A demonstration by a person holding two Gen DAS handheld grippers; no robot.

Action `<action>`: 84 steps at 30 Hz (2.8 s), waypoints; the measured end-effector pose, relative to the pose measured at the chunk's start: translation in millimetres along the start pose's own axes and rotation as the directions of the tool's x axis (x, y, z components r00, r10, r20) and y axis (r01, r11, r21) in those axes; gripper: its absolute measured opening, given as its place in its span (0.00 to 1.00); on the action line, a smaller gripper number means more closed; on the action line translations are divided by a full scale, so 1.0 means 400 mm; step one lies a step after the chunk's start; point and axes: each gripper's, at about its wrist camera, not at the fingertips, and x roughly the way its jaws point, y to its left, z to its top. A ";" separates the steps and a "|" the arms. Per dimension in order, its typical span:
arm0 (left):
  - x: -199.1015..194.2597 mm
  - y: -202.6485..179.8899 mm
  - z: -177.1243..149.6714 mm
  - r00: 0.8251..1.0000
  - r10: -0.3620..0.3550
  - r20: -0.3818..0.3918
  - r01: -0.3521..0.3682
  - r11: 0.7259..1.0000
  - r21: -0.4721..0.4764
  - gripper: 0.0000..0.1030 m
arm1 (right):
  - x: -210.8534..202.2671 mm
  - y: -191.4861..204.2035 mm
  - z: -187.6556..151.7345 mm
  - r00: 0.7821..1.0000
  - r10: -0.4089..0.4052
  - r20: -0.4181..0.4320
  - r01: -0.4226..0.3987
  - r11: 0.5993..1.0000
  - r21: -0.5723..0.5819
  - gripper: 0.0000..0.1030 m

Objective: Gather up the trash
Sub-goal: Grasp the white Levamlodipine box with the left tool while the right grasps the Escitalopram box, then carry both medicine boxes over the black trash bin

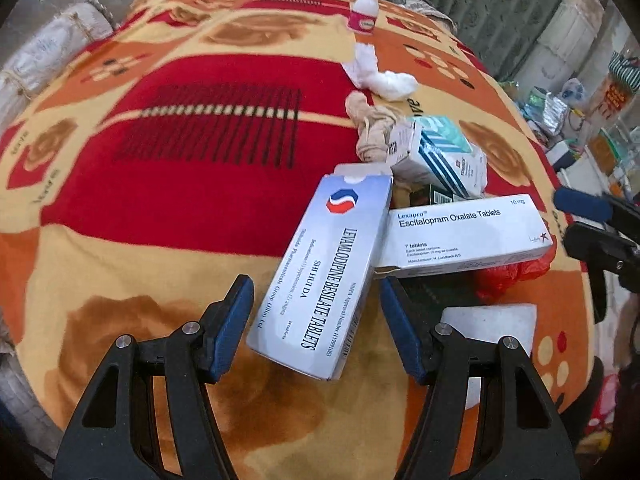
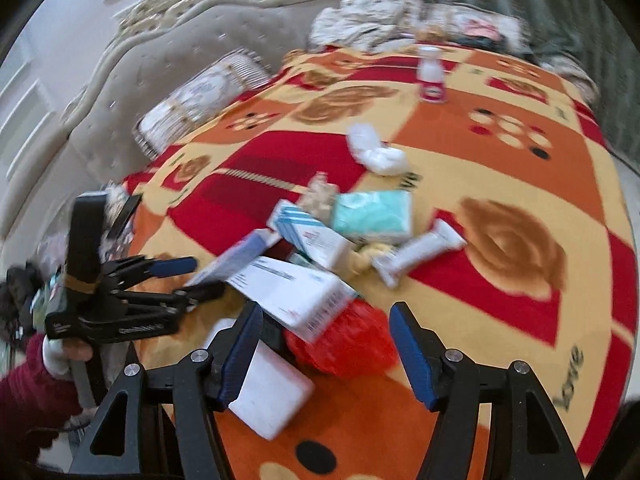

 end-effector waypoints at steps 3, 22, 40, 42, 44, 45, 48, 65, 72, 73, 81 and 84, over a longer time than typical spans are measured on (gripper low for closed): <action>-0.020 0.017 -0.001 1.000 -0.008 0.019 0.008 1.000 -0.008 0.48 | 0.037 0.040 0.033 0.999 0.023 -0.038 -0.027 0.994 -0.104 0.62; -0.045 0.047 -0.044 0.999 0.037 0.039 -0.036 0.999 -0.038 0.47 | 0.178 0.081 0.046 0.987 -0.005 -0.164 -0.043 0.956 -0.292 0.28; 0.023 -0.004 0.003 0.993 0.104 0.050 -0.103 0.994 -0.022 0.49 | -0.089 -0.258 -0.244 0.987 -0.148 -0.067 0.161 0.945 0.284 0.45; 0.038 -0.005 0.007 0.993 0.113 0.044 -0.112 0.993 -0.021 0.53 | -0.107 -0.246 -0.234 0.984 -0.174 -0.042 0.179 0.955 0.237 0.51; 0.043 -0.006 0.010 0.991 0.123 0.052 -0.122 0.992 -0.019 0.54 | -0.114 -0.238 -0.217 0.980 -0.196 -0.030 0.199 0.961 0.191 0.57; 0.046 -0.008 0.012 0.990 0.129 0.052 -0.128 0.992 -0.017 0.54 | -0.106 -0.233 -0.208 0.976 -0.216 -0.035 0.219 0.962 0.166 0.57; 0.049 -0.008 0.016 0.990 0.128 0.056 -0.127 0.992 -0.015 0.53 | -0.058 -0.221 -0.195 0.964 -0.258 -0.061 0.263 0.961 0.089 0.57; -0.124 -0.178 0.046 0.986 -0.001 0.169 -0.013 0.997 0.080 0.46 | -0.114 -0.250 -0.222 0.959 -0.281 0.033 0.271 0.946 0.178 0.42; -0.115 -0.357 0.053 0.984 -0.098 0.152 0.070 0.981 0.179 0.46 | -0.181 -0.265 -0.258 0.944 -0.325 0.058 0.306 0.927 0.216 0.42; -0.112 -0.380 0.053 0.983 -0.109 0.146 0.081 0.979 0.189 0.46 | -0.191 -0.270 -0.266 0.941 -0.332 0.060 0.311 0.924 0.222 0.42; -0.078 -0.595 0.042 0.976 -0.195 0.094 0.159 0.940 0.301 0.46 | -0.277 -0.333 -0.333 0.919 -0.389 0.070 0.353 0.887 0.296 0.42; -0.054 -0.669 0.036 0.973 -0.222 0.063 0.191 0.927 0.323 0.46 | -0.312 -0.365 -0.366 0.909 -0.412 0.070 0.368 0.869 0.331 0.42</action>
